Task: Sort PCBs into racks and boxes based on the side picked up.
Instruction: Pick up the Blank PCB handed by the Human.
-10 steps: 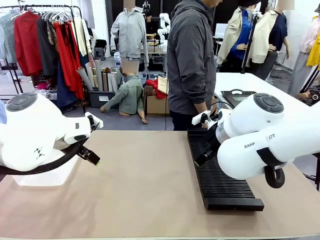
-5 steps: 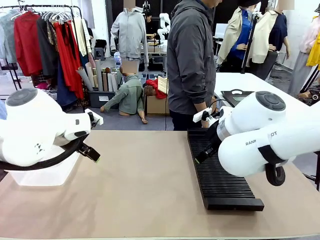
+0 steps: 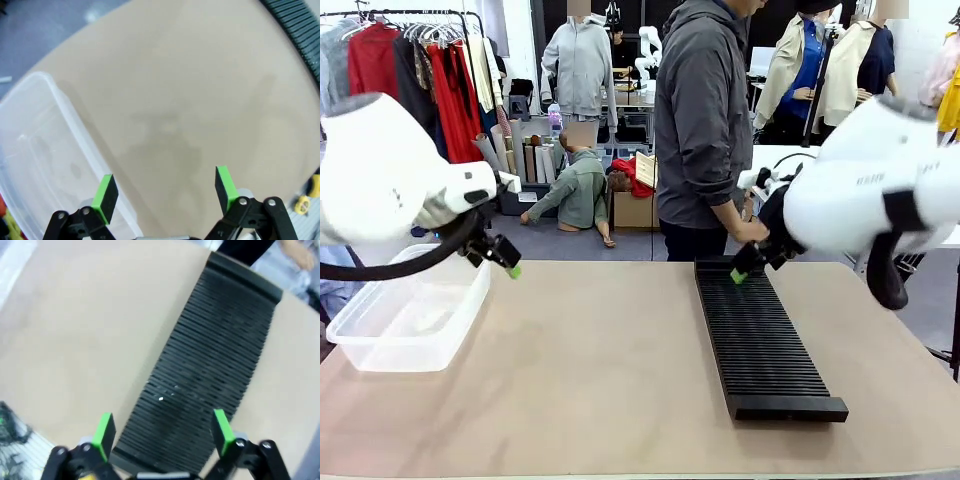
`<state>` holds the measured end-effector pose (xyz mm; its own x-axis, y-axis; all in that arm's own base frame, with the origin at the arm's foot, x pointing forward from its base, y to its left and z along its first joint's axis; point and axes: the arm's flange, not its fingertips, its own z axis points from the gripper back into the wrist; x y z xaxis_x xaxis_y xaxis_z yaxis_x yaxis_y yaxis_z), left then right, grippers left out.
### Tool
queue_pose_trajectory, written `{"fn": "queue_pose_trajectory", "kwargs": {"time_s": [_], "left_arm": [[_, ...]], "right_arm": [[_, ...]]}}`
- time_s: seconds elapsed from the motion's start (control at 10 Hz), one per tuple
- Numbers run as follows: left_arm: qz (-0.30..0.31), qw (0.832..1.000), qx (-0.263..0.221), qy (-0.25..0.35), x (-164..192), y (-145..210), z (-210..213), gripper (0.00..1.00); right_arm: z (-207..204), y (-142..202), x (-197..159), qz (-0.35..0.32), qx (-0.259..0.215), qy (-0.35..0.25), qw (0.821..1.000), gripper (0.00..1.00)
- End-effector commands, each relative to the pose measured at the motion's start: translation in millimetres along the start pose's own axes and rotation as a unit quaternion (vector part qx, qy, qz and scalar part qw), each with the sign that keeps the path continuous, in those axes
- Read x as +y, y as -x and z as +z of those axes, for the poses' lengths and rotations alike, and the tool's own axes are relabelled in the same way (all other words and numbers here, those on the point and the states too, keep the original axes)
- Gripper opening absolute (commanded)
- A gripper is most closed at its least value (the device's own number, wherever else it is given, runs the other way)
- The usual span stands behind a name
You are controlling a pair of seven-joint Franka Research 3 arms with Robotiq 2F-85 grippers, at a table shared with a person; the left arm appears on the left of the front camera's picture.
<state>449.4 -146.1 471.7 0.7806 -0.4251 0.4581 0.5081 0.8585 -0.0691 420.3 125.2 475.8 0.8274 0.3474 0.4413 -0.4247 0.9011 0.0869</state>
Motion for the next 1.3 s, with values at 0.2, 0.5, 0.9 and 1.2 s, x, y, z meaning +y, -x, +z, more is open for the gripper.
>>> {"fn": "queue_pose_trajectory", "kwargs": {"time_s": [0.2, 0.5, 0.9, 1.2], "left_arm": [[0.078, 0.978, -0.015, 0.191, 71.0, -7.8, 33.7, 1.00], [0.172, 0.930, -0.103, 0.307, 124.3, 18.7, 72.4, 1.00], [0.233, 0.859, -0.225, 0.396, 169.2, 68.3, 120.1, 1.00], [0.254, 0.844, -0.234, 0.409, 184.4, 74.6, 118.0, 1.00]], "right_arm": [[39.4, -7.4, -58.6, -0.081, -0.025, -0.203, 0.975, 1.00], [55.9, 16.9, -112.3, -0.140, -0.076, -0.366, 0.917, 1.00], [65.4, 74.9, -170.3, -0.175, -0.172, -0.497, 0.832, 1.00], [69.1, 91.3, -184.0, -0.193, -0.202, -0.512, 0.812, 1.00]]}}
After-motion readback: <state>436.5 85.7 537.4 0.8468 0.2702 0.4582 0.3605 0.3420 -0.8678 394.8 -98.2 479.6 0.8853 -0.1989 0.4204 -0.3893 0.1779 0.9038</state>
